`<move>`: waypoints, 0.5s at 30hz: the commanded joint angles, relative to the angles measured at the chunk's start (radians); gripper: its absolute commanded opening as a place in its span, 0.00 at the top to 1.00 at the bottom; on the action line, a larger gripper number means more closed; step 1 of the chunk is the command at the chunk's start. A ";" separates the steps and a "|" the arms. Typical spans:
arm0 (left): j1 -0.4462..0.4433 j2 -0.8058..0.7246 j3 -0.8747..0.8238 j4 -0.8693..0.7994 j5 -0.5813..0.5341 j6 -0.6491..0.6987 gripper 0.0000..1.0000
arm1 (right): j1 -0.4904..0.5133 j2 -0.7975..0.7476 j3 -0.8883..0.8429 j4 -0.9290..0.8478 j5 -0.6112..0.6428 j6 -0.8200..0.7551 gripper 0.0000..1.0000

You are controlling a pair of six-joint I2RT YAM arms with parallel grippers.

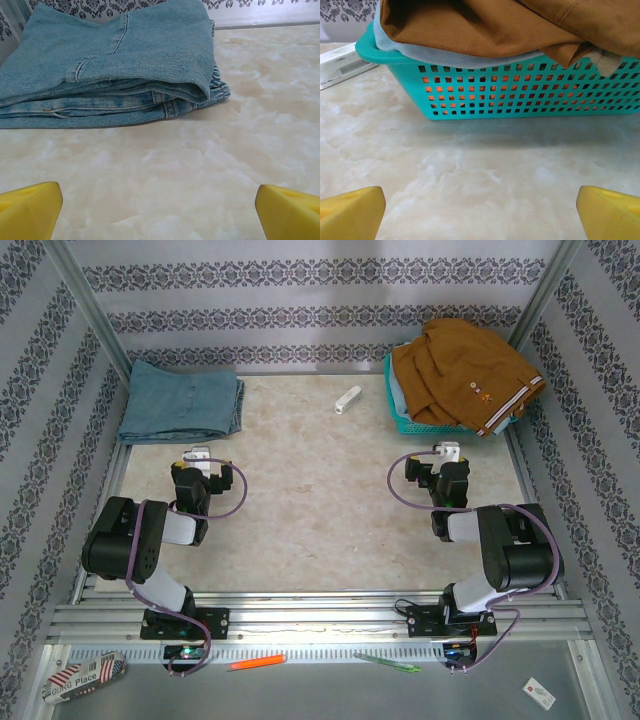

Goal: Fold and stack the trousers

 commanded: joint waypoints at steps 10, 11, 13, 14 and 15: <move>0.008 -0.016 0.006 -0.021 0.010 -0.004 0.01 | -0.004 -0.012 0.010 0.005 0.018 -0.011 0.02; 0.008 -0.012 0.004 -0.011 0.001 -0.004 0.01 | -0.004 -0.012 0.010 0.005 0.018 -0.012 0.02; 0.008 -0.016 0.010 -0.026 -0.008 -0.013 0.01 | -0.004 -0.012 0.010 0.005 0.018 -0.011 0.02; 0.008 -0.013 0.009 -0.022 -0.008 -0.014 0.01 | -0.004 -0.011 0.010 0.005 0.018 -0.012 0.02; 0.008 -0.011 0.008 -0.017 -0.008 -0.012 0.01 | -0.004 -0.011 0.010 0.004 0.017 -0.012 0.02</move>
